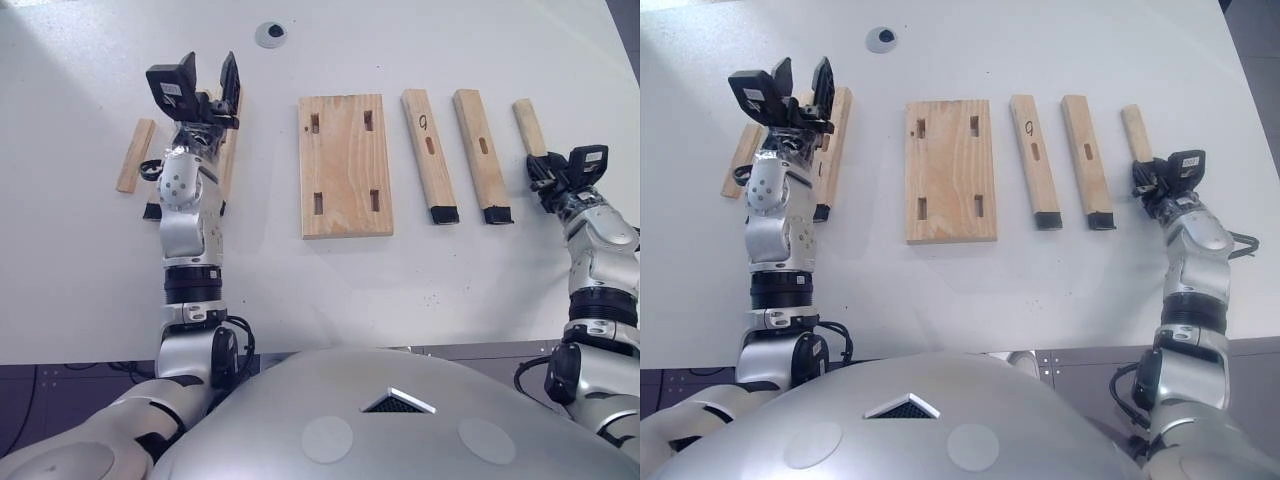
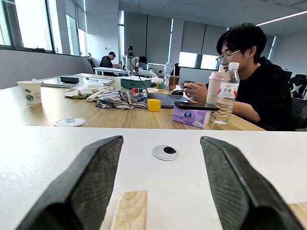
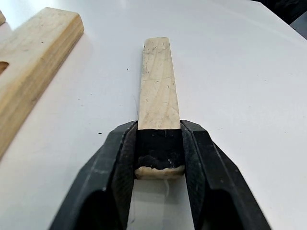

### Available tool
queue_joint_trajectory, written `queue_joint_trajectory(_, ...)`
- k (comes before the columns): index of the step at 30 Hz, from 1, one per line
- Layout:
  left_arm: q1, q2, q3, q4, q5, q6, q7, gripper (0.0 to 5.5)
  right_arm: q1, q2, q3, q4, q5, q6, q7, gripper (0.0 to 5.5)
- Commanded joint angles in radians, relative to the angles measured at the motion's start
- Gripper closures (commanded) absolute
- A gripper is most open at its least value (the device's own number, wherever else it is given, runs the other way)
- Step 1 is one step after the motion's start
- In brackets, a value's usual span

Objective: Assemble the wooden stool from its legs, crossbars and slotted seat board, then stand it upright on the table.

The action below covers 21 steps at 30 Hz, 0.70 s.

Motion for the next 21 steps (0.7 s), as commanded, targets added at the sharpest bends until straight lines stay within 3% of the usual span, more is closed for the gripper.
queue_joint_trajectory(1, -0.111, -0.002, 0.089, -0.052, -0.182, 0.23, 0.026, 2.55, -0.084, 0.125, 0.084, -0.389, -0.001, -0.163, -0.048, 4.19)
queue_joint_trajectory(4, -0.132, -0.02, 0.08, -0.188, -0.49, 0.578, -0.061, 2.55, -0.128, 0.227, 0.237, -0.56, 0.003, -0.131, -0.019, 4.19)
queue_joint_trajectory(9, -0.136, -0.073, 0.141, -0.337, -0.944, 0.856, -0.002, 2.55, -0.125, 0.307, 0.371, -0.675, -0.003, -0.036, -0.013, 4.19)
queue_joint_trajectory(14, -0.148, -0.079, 0.168, -0.356, -1.169, 0.913, 0.094, 2.55, -0.118, 0.335, 0.435, -0.699, 0.001, 0.016, 0.0, 4.19)
queue_joint_trajectory(21, -0.155, -0.053, 0.149, -0.34, -1.23, 0.901, 0.159, 2.55, -0.076, 0.319, 0.505, -0.749, 0.013, 0.046, 0.053, 4.19)
